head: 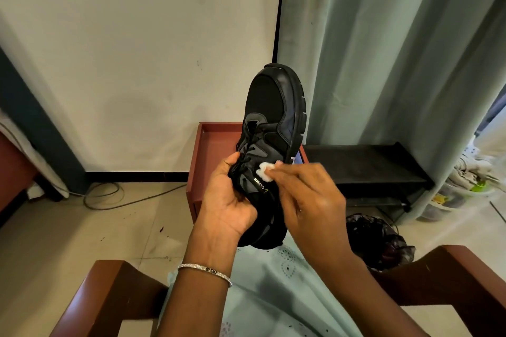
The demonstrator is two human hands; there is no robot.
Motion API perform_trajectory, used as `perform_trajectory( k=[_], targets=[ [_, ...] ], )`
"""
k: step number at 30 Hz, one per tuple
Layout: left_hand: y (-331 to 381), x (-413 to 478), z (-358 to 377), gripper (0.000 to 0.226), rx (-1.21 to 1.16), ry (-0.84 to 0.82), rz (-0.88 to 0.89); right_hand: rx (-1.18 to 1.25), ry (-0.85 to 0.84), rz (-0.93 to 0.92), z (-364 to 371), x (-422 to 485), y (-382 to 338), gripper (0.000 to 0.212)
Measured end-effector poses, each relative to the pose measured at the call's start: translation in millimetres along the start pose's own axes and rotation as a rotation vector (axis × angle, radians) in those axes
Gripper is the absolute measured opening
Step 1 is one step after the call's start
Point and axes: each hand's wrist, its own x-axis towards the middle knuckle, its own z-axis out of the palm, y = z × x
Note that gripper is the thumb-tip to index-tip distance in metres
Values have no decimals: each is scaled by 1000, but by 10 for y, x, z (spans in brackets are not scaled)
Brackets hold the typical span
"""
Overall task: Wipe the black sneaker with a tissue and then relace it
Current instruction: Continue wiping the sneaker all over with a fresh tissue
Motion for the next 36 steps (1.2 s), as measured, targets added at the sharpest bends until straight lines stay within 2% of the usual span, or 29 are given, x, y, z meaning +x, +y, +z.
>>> perform_trajectory(
  k=[6,13,21,26,30,33,36],
  targets=[
    [90,63,-78,34,0,14,16,37,-109,14,17,-265,-89,22],
    [-16,69,-79,38,-64,-52,-91,-19,42,41,55,172,121,19],
    [90,138,-151,38,-3,3,-61,44,-107,53,-8,-305,-52,23],
    [31,121,-129,41,-102,-84,-179,-11,-22,36,-14,54,86,20],
    [-4,80,-135,40,-129,-160,-189,25,72,54,11,224,128,19],
    [54,69,-143,39,-142,-147,-211,82,38,66,28,33,73,21],
    [94,81,-162,39,-45,-97,-165,146,-14,100,22,-276,18,21]
  ],
)
